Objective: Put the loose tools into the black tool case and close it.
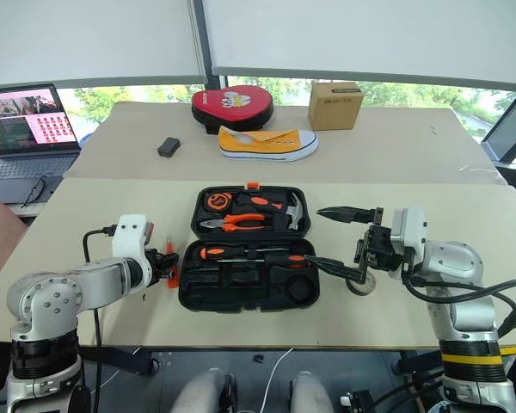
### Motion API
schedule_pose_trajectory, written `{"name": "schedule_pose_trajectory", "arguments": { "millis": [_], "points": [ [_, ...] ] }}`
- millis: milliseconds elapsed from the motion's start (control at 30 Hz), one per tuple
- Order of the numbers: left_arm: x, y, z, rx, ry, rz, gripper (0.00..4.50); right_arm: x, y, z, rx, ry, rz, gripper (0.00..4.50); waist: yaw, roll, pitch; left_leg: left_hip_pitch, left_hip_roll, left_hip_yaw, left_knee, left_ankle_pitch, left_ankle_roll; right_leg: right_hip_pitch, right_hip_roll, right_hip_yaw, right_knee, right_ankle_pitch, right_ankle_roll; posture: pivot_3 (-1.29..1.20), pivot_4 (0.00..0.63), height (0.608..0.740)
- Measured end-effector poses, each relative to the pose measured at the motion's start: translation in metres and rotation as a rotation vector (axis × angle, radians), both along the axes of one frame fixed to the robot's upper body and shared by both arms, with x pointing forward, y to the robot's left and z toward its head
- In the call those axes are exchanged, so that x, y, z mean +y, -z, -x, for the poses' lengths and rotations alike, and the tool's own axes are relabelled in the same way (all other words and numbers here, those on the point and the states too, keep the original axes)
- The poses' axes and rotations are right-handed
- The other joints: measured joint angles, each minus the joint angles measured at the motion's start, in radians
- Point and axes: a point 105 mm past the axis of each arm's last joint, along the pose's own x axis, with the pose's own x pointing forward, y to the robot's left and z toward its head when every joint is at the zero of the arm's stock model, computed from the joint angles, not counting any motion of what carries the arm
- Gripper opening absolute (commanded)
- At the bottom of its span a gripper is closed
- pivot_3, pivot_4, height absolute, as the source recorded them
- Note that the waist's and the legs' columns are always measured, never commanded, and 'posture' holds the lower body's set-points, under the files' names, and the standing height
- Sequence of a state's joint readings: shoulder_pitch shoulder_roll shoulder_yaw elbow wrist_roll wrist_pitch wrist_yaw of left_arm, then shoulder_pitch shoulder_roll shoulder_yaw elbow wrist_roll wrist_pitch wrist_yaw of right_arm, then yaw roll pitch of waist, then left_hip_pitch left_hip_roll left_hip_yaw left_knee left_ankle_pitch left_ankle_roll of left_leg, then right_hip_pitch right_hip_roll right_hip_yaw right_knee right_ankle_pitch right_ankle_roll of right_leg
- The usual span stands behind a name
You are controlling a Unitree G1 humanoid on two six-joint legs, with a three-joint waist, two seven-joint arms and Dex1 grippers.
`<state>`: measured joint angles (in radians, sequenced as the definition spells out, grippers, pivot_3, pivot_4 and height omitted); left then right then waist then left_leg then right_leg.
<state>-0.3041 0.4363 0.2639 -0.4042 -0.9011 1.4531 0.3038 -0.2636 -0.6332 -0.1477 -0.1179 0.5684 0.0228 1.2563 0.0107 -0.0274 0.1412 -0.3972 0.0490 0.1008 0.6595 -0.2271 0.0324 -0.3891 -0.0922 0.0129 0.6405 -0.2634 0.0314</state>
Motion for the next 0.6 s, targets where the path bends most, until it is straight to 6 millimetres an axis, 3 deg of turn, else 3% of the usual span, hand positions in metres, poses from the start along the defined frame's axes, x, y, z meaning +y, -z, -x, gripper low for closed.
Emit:
{"name": "schedule_pose_trajectory", "arguments": {
  "millis": [200, 300, 367, 500, 600],
  "points": [
    [0.015, -0.007, 0.009, -0.024, 0.006, -0.003, 0.38, 0.001, 0.001, 0.0, 0.006, -0.007, 0.0, 4.5, -0.022, 0.0, 0.0, 0.0, 0.002, 0.0, -0.002, -0.001, -0.001, -0.001, 0.001, 0.0, 0.0, -0.001, -0.002, 0.0, 0.15, 0.74],
    [0.041, -0.016, 0.012, -0.036, -0.034, -0.059, 0.38, 0.001, 0.002, 0.0, 0.01, -0.006, 0.001, 4.5, -0.027, -0.002, 0.002, -0.002, 0.002, 0.0, -0.002, 0.0, -0.001, -0.004, 0.002, 0.0, 0.001, -0.001, -0.002, 0.0, 0.15, 0.74],
    [0.053, -0.033, 0.01, -0.108, -0.036, -0.06, 0.38, 0.001, 0.003, 0.001, 0.014, -0.005, 0.0, 4.5, -0.023, -0.003, 0.003, -0.004, 0.002, 0.0, -0.002, 0.0, -0.001, -0.006, 0.001, -0.001, 0.001, -0.001, -0.002, 0.0, 0.15, 0.74],
    [0.049, -0.071, 0.005, -0.331, 0.157, -0.045, 0.38, 0.0, 0.005, 0.001, 0.022, -0.001, 0.0, 4.5, -0.014, -0.005, 0.004, -0.01, 0.0, 0.002, -0.001, -0.002, -0.004, -0.013, -0.004, -0.001, 0.0, -0.001, -0.003, 0.0, 0.15, 0.74],
    [0.022, -0.085, 0.016, -0.47, 0.491, -0.022, 0.38, -0.002, 0.006, 0.001, 0.028, 0.007, 0.007, 4.5, -0.011, -0.004, 0.004, -0.013, 0.0, 0.003, -0.002, -0.005, -0.008, -0.015, -0.007, -0.001, -0.001, -0.001, -0.004, 0.0, 0.15, 0.74]
  ]
}}
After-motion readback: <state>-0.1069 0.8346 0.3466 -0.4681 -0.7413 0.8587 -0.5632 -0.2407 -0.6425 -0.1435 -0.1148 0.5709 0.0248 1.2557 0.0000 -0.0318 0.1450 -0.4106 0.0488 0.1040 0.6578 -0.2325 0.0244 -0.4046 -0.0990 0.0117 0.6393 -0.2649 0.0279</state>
